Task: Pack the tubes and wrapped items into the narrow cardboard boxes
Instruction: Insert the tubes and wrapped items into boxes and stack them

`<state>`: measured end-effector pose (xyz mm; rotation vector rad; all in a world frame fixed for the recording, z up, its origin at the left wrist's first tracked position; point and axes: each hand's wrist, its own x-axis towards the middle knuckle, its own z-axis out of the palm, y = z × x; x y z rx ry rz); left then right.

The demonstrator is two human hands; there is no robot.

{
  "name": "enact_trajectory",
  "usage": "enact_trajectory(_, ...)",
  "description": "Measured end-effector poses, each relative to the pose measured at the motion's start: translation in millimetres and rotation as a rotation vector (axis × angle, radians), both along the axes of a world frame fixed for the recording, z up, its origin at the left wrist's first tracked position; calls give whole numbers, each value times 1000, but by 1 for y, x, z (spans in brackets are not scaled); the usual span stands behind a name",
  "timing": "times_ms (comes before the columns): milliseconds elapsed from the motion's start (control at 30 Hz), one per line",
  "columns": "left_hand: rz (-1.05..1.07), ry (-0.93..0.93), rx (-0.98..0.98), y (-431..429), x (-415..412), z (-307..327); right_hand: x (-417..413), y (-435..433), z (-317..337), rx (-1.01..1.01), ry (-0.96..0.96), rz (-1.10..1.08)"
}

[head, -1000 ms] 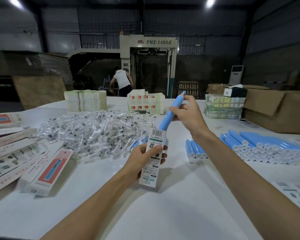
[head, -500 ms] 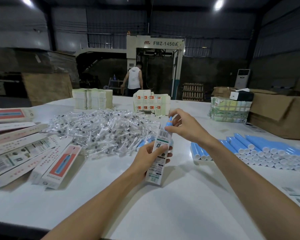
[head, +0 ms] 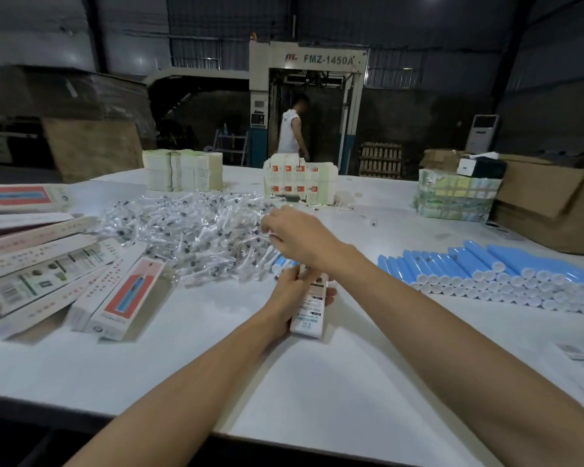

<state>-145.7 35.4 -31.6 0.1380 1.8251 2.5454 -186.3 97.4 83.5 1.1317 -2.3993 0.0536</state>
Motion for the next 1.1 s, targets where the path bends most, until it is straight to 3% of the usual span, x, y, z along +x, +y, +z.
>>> enact_trajectory(100,-23,4,-39,-2,-1,-4,-19,-39,-16,339,-41,-140)
enact_trajectory(200,-9,15,-93,-3,-3,-7,-35,-55,-32,451,-82,-203)
enact_trajectory(600,20,-23,-230,-2,-12,-11,-51,-48,-45,452,-8,-154)
enact_trajectory(800,-27,-38,-97,-2,-4,-3,-43,-18,-33,306,204,-107)
enact_trajectory(900,-58,-56,-42,0,-2,-2,-36,4,-28,62,149,-77)
enact_trajectory(1100,-16,46,-47,3,5,3,-2,77,-21,-984,-99,166)
